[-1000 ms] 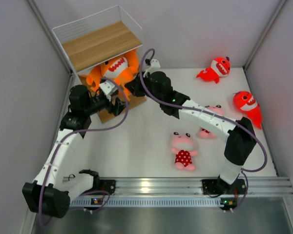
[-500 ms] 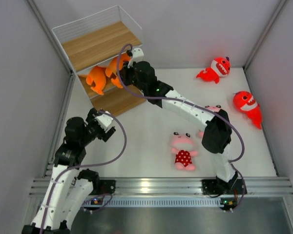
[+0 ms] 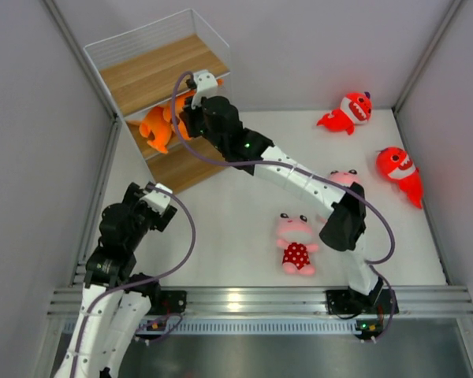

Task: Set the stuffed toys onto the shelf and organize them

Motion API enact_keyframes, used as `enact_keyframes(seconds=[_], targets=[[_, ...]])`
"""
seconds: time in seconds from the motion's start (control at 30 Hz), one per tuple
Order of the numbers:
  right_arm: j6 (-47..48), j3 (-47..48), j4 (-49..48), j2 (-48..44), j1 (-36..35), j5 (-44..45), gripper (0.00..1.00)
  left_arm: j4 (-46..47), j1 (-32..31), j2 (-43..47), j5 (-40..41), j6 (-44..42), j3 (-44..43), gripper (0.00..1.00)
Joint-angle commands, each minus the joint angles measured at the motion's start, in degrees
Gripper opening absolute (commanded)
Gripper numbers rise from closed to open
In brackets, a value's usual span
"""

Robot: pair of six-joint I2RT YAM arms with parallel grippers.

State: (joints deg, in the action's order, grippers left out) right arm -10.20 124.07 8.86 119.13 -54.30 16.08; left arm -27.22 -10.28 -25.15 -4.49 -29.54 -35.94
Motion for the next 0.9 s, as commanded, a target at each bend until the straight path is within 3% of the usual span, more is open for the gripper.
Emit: enact_keyframes(seconds=[0.0, 0.43, 0.5, 0.53, 0.63, 0.8, 0.87], targets=[[-0.3, 5.3, -1.0, 2.5, -0.7, 2.6, 0.0, 0.3, 0.2, 1.6, 3.2, 3.1, 0.7, 0.83], [-3.4, 9.6, -0.5, 8.5, 1.1, 1.1, 0.0, 0.2, 0.3, 2.6, 0.4, 6.1, 2.7, 0.83], [-3.2, 8.1, -2.2, 7.4, 0.8, 3.1, 0.09, 0.2, 0.3, 2.7, -1.1, 6.1, 2.9, 0.84], [-3.0, 7.4, -2.9, 7.1, 0.8, 3.3, 0.26, 0.2, 0.3, 2.8, -1.5, 6.2, 3.2, 0.85], [-2.7, 5.8, -3.6, 5.9, 0.7, 3.7, 0.42, 0.2, 0.3, 2.9, -2.4, 6.3, 3.8, 0.86], [-2.0, 2.3, -3.0, 2.0, -0.3, 4.8, 0.52, 0.2, 0.3, 3.1, -3.9, 7.1, 4.1, 0.86], [-2.2, 0.8, -3.2, -0.4, -0.5, 5.6, 0.61, 0.2, 0.3, 3.2, -3.9, 7.0, 4.5, 0.86]])
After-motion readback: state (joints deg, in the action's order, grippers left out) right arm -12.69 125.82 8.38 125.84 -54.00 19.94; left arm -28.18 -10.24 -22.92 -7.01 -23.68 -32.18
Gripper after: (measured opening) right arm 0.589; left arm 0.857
